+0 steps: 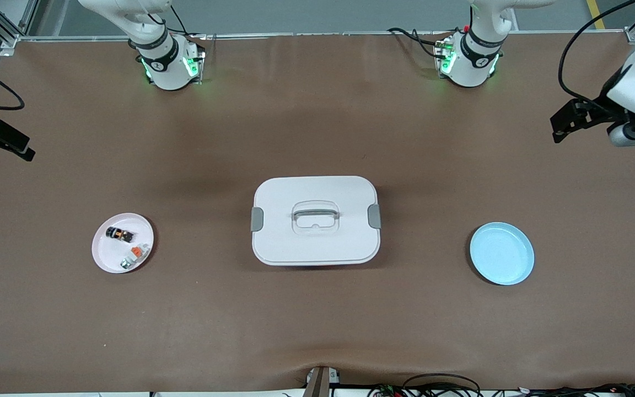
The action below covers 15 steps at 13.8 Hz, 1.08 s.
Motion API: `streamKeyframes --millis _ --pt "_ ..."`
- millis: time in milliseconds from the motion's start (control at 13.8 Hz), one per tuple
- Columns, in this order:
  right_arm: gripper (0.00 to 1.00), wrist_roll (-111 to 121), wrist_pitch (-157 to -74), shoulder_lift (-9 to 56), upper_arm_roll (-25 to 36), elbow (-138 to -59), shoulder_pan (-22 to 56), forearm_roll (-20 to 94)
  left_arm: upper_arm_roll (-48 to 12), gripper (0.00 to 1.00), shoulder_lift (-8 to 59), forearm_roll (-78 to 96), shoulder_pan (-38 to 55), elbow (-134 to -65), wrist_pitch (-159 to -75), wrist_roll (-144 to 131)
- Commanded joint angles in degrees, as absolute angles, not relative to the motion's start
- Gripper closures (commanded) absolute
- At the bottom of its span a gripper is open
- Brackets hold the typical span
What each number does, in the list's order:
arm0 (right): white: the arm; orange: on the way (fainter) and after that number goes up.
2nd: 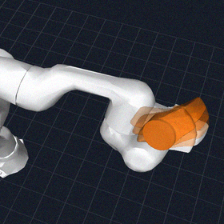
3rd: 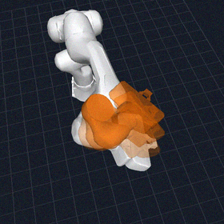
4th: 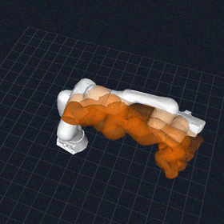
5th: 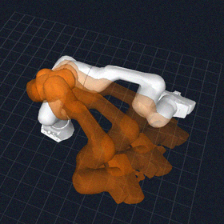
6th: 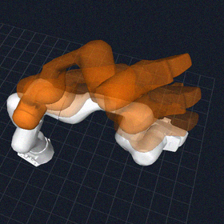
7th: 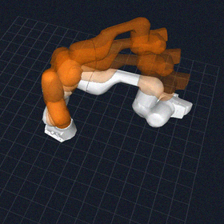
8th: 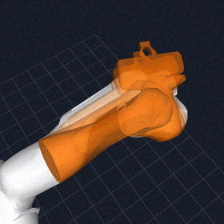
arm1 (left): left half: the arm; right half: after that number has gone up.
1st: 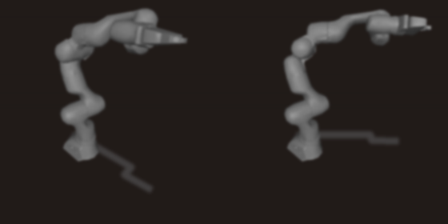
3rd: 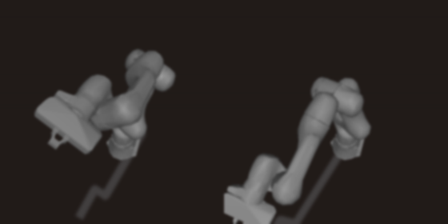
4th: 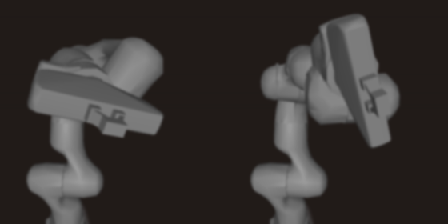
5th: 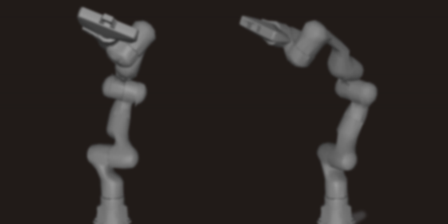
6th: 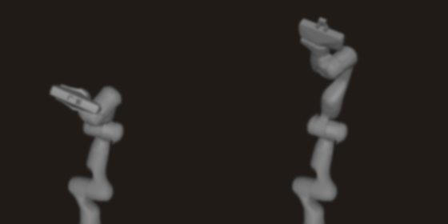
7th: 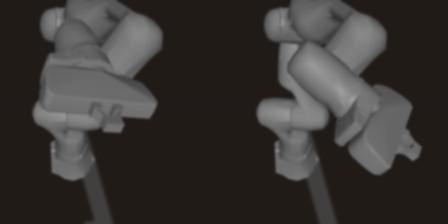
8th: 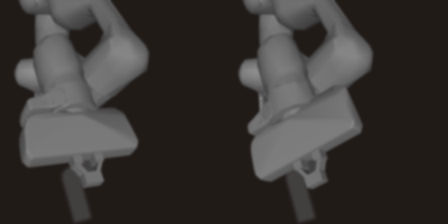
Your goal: Transfer orange switch to right arm and place
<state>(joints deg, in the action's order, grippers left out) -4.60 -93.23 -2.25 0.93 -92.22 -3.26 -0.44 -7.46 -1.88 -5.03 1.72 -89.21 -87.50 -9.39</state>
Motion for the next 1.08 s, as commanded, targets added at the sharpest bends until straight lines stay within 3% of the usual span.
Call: streamKeyframes --millis 0,1012 --pt "0.0 -4.57 -93.96 -3.52 0.88 -93.69 -3.6 0.18 -8.0 0.0 -3.08 -4.22 1.67 -89.38 -86.4 -9.23" --pt "0.0 0.27 -86.05 -2.99 1.06 -89.65 -3.96 0.18 -7.91 0.0 -2.9 -4.13 1.41 -86.04 -84.99 -8.35"
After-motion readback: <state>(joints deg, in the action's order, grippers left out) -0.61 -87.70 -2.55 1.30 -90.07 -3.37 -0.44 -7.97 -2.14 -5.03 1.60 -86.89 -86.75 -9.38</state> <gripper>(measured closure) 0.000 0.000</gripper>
